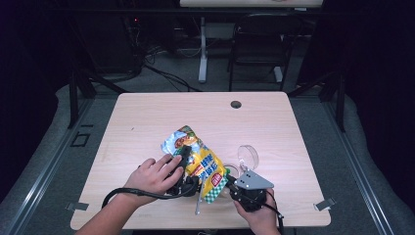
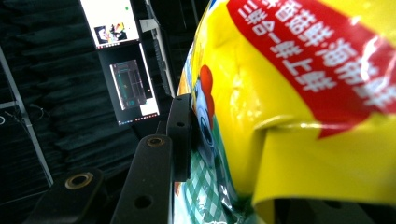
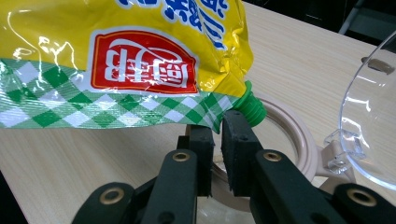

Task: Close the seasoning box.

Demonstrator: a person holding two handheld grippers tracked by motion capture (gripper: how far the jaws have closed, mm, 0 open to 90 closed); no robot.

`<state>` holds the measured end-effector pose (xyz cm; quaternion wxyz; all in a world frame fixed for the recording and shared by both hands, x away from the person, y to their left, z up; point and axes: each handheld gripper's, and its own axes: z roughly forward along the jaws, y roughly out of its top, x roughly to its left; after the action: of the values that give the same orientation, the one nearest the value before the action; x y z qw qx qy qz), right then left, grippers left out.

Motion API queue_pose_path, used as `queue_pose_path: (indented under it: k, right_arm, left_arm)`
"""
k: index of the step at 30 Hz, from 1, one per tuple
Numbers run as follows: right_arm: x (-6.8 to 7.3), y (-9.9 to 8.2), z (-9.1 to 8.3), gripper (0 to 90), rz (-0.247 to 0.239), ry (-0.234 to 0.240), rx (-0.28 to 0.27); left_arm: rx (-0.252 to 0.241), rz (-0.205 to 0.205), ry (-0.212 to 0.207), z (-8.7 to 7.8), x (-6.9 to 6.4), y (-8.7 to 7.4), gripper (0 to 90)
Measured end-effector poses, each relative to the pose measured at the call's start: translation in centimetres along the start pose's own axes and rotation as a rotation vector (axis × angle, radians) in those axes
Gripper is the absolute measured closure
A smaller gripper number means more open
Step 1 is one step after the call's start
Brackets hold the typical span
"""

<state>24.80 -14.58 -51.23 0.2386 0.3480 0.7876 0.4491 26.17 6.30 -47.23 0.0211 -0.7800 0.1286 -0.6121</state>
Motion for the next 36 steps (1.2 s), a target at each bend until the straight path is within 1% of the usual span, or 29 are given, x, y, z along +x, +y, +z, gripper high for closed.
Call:
queue_pose_path:
  k: [6,7,12,14,16,18,19,21,29,36]
  right_arm:
    - [0.03,0.01,-0.04,83.6,-0.004,0.0,0.004]
    - [0.02,0.0,-0.04,83.6,-0.003,0.001,0.004]
    - [0.02,-0.02,-0.04,83.4,-0.003,0.003,0.003]
    - [0.04,-0.04,-0.02,83.3,-0.006,0.0,0.005]
    - [0.02,-0.04,0.0,83.2,-0.006,0.0,0.006]
    - [-0.02,-0.05,-0.01,83.1,-0.006,-0.004,0.008]
    - [-0.02,-0.06,-0.01,83.0,-0.005,-0.005,0.008]
    - [-0.05,-0.07,0.0,82.9,-0.005,-0.007,0.007]
    - [-0.05,-0.08,0.01,82.7,0.002,-0.009,0.001]
    - [-0.04,-0.05,-0.03,83.0,0.001,-0.006,-0.001]
  left_arm:
    - [-0.004,0.001,0.007,-0.04,0.04,0.07,71.4]
    - [-0.004,0.001,0.002,-0.04,0.05,0.08,71.5]
    - [0.002,0.016,0.002,-0.12,0.17,0.15,71.6]
    - [0.003,0.022,0.009,-0.18,0.17,0.21,71.6]
    - [-0.001,0.019,0.012,-0.19,0.15,0.25,71.7]
    - [-0.001,0.024,0.011,-0.24,0.19,0.3,71.7]
    - [0.001,0.035,0.015,-0.32,0.28,0.35,71.7]
    - [-0.003,0.036,0.021,-0.37,0.34,0.4,71.8]
    - [-0.001,0.048,0.021,-0.49,0.6,0.48,71.9]
    - [0.004,0.055,0.01,-0.56,0.81,0.5,72.0]
